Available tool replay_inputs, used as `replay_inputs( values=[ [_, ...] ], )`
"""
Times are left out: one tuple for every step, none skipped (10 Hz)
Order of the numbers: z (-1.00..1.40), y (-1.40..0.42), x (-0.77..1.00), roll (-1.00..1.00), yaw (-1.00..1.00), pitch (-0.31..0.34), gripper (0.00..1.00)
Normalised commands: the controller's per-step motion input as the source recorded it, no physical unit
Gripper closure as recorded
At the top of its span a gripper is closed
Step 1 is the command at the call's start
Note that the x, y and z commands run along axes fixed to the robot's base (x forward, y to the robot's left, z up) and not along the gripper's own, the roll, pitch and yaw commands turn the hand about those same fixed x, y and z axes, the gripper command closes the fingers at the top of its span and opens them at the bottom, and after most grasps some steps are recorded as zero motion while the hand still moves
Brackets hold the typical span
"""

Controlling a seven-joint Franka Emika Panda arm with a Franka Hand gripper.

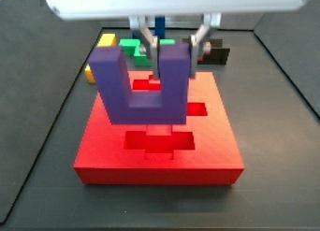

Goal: Pick up the purple object. Move up. Move to above the board. Insert the purple object.
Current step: Insert the purple object.

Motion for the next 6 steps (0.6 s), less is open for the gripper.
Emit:
replay_inputs(
  values=[
    [-0.35, -0.16, 0.34, 0.11, 0.27, 0.019, 1.00],
    [-0.31, -0.21, 0.39, 0.10, 0.27, 0.027, 1.00],
    [-0.22, -0.25, 0.29, 0.17, 0.21, 0.039, 1.00],
    [-0.06, -0.21, 0.22, 0.18, 0.00, 0.064, 1.00],
    [-0.04, -0.08, 0.23, 0.28, -0.02, 0.116, 1.00],
    [-0.05, -0.03, 0.29, 0.37, -0.05, 0.130, 1.00]
  ],
)
